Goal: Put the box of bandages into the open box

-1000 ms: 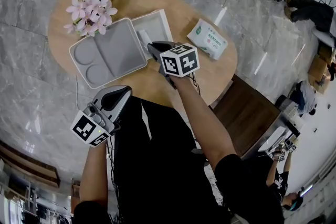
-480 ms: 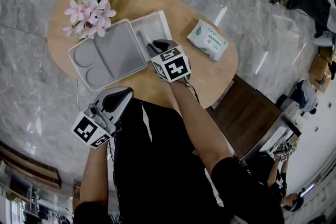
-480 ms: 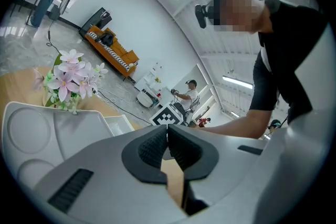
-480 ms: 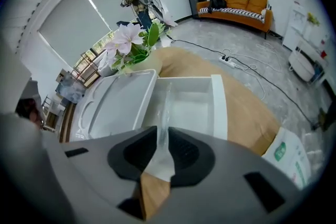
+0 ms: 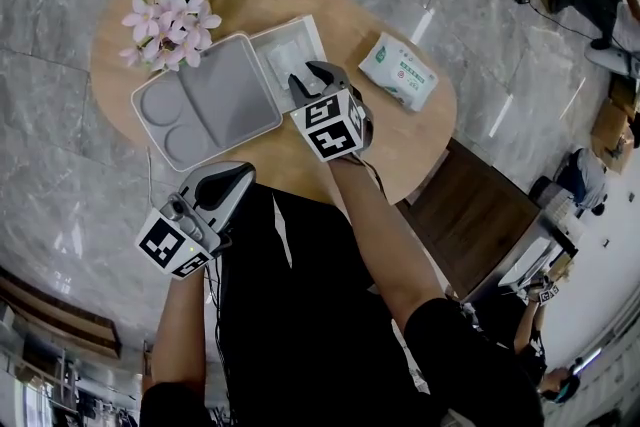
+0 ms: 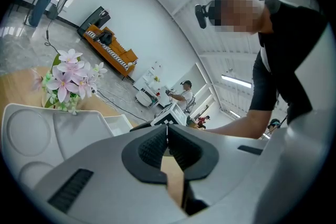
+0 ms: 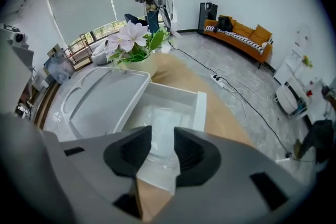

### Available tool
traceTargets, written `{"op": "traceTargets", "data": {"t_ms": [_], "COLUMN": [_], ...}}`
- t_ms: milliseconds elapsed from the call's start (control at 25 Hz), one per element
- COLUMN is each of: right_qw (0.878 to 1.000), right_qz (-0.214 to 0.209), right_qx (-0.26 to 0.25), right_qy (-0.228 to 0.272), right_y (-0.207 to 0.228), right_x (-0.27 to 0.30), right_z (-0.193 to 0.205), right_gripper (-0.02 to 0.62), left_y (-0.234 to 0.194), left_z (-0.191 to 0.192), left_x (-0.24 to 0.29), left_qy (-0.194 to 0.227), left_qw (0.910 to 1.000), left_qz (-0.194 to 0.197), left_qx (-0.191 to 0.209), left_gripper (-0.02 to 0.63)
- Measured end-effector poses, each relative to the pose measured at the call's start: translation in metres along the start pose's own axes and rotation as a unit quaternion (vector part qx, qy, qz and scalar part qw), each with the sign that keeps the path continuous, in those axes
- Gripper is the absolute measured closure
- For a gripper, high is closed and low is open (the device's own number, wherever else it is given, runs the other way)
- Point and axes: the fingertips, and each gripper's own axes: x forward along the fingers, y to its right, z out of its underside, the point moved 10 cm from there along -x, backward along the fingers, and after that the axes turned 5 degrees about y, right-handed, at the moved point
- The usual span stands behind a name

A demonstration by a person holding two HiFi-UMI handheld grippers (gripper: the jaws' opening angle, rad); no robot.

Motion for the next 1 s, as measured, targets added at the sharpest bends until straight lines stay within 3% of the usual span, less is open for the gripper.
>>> {"op": "traceTargets", "data": {"t_ms": [240, 360, 440, 640, 800, 1000], "right_qw": [0.998, 0.995, 0.991, 0.978, 0.956, 0.914], "right_qz": [0.007, -0.001, -0.009, -0.021, -0.043, -0.076], "right_qx": [0.012, 0.021, 0.021, -0.009, 0.005, 0.002], "right_qy": [0.054, 0.095, 0.129, 0.208, 0.289, 0.398], "right_y": [0.0, -0.006, -0.01, -0.018, -0.036, -0.055], "right_x": [-0.022, -0.046, -0.068, -0.144, -0.223, -0.328], "right_z": [-0.008, -0.02, -0.032, -0.068, -0.1, -0.142], "right_gripper": [0.464, 0.521, 0.577, 0.583, 0.584, 0.584], "left_y": [0.001, 0.006, 0.012, 0.039, 0.075, 0.133], "left_z": [-0.005, -0.017, -0.031, -0.087, -0.128, -0.181], "left_x": [-0.007, -0.011, -0.014, -0.018, -0.025, -0.027], "left_qy": [0.007, 0.002, 0.003, 0.024, 0.034, 0.059], "left_qw": [1.0, 0.9998, 0.9998, 0.9983, 0.9958, 0.9895], "left_qz": [-0.006, -0.017, -0.017, 0.009, 0.031, 0.066], "left_qx": [0.003, 0.004, 0.01, 0.053, 0.079, 0.114], "left_gripper": [0.586, 0.586, 0.586, 0.586, 0.586, 0.586]}}
